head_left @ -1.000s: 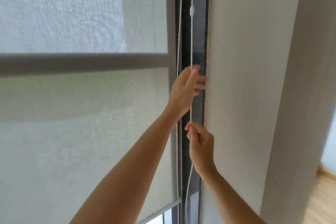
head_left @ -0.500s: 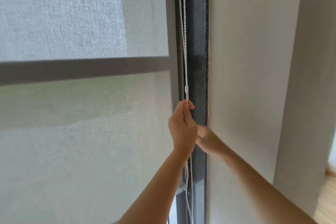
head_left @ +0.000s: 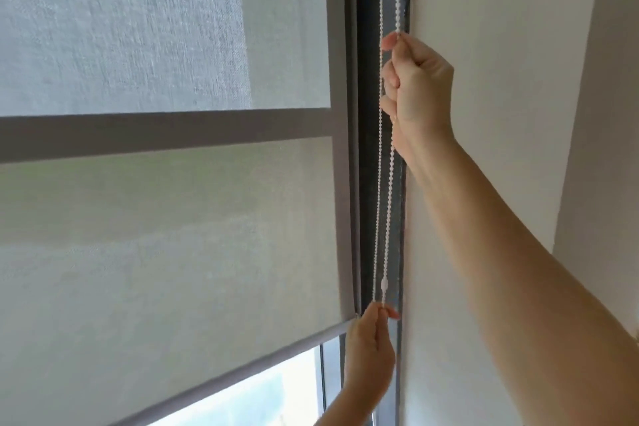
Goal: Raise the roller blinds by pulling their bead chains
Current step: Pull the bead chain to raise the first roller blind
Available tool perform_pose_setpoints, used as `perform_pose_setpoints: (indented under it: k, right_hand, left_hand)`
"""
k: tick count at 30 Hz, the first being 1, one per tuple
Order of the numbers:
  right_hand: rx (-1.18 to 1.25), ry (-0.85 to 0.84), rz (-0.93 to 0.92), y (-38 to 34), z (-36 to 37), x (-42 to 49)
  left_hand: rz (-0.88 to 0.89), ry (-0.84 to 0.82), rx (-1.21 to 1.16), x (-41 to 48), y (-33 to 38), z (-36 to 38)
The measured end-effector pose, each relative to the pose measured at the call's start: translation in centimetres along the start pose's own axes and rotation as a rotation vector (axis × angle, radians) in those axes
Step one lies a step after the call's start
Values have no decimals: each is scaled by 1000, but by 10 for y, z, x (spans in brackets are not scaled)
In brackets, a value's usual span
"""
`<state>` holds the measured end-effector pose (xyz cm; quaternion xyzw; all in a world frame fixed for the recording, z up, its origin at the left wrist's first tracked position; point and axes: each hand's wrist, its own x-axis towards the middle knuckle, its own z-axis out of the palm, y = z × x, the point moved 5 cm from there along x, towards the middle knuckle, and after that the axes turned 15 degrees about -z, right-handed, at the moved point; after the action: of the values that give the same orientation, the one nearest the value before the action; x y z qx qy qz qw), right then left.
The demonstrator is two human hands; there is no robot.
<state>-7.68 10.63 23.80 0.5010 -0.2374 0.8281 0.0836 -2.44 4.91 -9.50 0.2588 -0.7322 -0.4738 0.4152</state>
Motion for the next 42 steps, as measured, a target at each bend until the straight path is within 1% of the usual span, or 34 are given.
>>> perform_pose_setpoints:
  k: [2, 3, 5, 7, 10, 12, 14, 16, 18, 20, 22, 23, 24, 26, 27, 28, 29, 30, 32, 35, 36, 39, 42]
  right_hand:
    - [-23, 6, -12, 0, -8, -14]
    - [-32, 10, -11, 2, -13, -22]
    - [-55, 19, 3, 11, -27, -41]
    - [-103, 27, 19, 24, -41, -63]
    - [-213, 10, 29, 45, -57, -100]
    - [-246, -18, 84, 61, -61, -129]
    - [-250, -5, 164, 74, -66, -157]
    - [-259, -1, 203, 83, -71, -180]
    - [-273, -15, 210, 87, -76, -197]
    - [-299, -46, 208, 92, -81, -208]
    - [-331, -118, 220, 99, -85, -218]
    - [-343, -176, 263, 104, -87, -221]
    - [-363, -254, 332, 108, -90, -221]
    - [-436, -462, 473, 111, -98, -205]
    - [-470, -554, 521, 107, -99, -189]
    - [-486, -604, 540, 102, -99, -168]
    - [-497, -600, 522, 94, -97, -141]
    - [-507, -548, 472, 83, -92, -111]
    - [-451, -387, 326, 50, -72, -53]
    - [-135, -253, 163, 2, -24, 13]
    - [-75, -229, 119, -10, -10, 31]
    - [-137, -134, 32, -32, 21, 68]
    - [-134, -6, 27, -35, 28, 79]
  left_hand:
    - [-79, -119, -42, 8, -3, -6]
    - [-92, -162, -64, 14, 1, -12]
    - [-73, -194, -73, 30, 24, -27]
    - [-23, -182, -88, 49, 63, -41]
    - [68, -194, -180, 70, 142, -54]
    - [158, -210, -248, 82, 194, -56]
    - [237, -182, -265, 95, 236, -56]
    - [233, -119, -320, 108, 260, -56]
    - [216, -10, -423, 116, 266, -61]
    - [259, 129, -454, 115, 260, -69]
    - [316, 211, -456, 106, 247, -71]
    - [338, 218, -453, 100, 240, -70]
    - [356, 220, -439, 93, 232, -67]
    - [369, 231, -397, 80, 214, -61]
    - [365, 233, -386, 74, 203, -57]
    - [355, 226, -389, 69, 191, -53]
    - [343, 216, -393, 63, 179, -49]
    - [326, 211, -388, 56, 166, -44]
    - [259, 207, -339, 44, 142, -33]
    - [163, 178, -281, 26, 110, -16]
    - [153, 163, -264, 21, 103, -11]
    - [138, 126, -229, 6, 91, 2]
    - [125, 109, -213, 0, 85, 5]
